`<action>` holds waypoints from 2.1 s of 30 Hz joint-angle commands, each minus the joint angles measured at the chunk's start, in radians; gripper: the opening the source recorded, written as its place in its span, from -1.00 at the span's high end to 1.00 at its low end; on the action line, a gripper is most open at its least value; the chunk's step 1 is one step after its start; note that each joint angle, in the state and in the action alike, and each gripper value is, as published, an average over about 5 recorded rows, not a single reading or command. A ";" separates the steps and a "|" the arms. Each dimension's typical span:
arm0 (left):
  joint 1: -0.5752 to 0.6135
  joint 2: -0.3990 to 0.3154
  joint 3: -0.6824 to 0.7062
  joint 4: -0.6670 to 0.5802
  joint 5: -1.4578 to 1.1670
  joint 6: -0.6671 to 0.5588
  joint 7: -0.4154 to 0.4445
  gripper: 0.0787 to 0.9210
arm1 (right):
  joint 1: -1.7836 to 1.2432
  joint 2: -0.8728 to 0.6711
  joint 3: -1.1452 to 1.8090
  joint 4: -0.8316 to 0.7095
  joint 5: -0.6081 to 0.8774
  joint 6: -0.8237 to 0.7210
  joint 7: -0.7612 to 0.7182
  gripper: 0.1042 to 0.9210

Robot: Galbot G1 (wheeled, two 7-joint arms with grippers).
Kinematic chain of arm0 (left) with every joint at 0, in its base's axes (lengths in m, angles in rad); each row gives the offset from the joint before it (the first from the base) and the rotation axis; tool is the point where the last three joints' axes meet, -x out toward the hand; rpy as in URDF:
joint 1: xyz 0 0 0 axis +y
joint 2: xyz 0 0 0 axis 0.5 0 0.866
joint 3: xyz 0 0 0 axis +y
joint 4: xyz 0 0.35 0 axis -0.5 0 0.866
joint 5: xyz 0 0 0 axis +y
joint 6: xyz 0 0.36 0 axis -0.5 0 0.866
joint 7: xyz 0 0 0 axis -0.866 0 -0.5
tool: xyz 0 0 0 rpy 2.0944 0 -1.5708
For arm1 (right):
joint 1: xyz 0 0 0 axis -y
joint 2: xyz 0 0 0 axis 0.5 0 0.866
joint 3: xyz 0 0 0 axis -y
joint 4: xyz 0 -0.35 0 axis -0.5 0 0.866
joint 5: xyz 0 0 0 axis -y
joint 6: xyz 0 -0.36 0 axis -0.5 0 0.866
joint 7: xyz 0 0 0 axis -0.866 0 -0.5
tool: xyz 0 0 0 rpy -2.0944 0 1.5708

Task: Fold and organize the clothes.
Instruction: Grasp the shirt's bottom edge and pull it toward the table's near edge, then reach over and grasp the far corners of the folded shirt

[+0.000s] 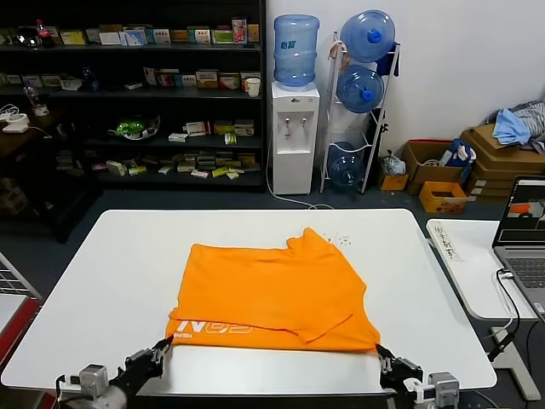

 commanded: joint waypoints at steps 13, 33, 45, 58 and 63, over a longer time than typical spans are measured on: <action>0.001 0.153 -0.142 -0.210 -0.080 0.044 -0.093 0.41 | 0.159 -0.159 0.035 0.098 0.051 0.020 0.031 0.13; -0.905 -0.094 0.344 0.705 -0.025 -0.072 0.062 -0.76 | 1.294 0.356 -0.548 -0.954 0.079 -0.047 -0.058 -0.76; -0.875 -0.094 0.362 0.710 -0.047 -0.023 0.067 -0.77 | 1.274 0.410 -0.563 -1.019 0.066 -0.112 -0.076 -0.76; -0.869 -0.089 0.398 0.657 -0.057 0.047 0.041 -0.74 | 1.280 0.412 -0.556 -1.063 0.051 -0.134 -0.076 -0.76; -0.858 -0.077 0.401 0.621 -0.061 0.072 0.035 -0.49 | 1.278 0.410 -0.554 -1.073 0.060 -0.153 -0.071 -0.66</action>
